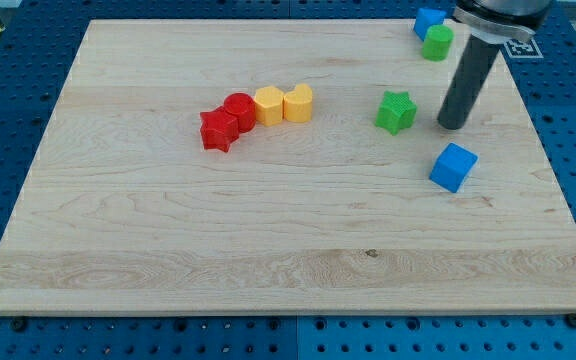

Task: Move green star towards yellow heart

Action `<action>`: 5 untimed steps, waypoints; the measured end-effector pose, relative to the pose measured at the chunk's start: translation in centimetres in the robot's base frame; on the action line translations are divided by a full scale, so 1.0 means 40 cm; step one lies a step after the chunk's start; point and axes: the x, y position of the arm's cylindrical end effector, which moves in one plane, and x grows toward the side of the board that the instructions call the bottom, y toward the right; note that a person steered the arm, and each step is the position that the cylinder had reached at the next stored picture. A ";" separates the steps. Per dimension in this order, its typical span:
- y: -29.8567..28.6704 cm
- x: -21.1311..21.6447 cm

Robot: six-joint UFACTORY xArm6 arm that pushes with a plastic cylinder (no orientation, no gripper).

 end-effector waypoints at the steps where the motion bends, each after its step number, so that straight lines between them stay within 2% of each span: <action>1: -0.072 -0.022; 2: -0.147 -0.022; 5: -0.154 0.020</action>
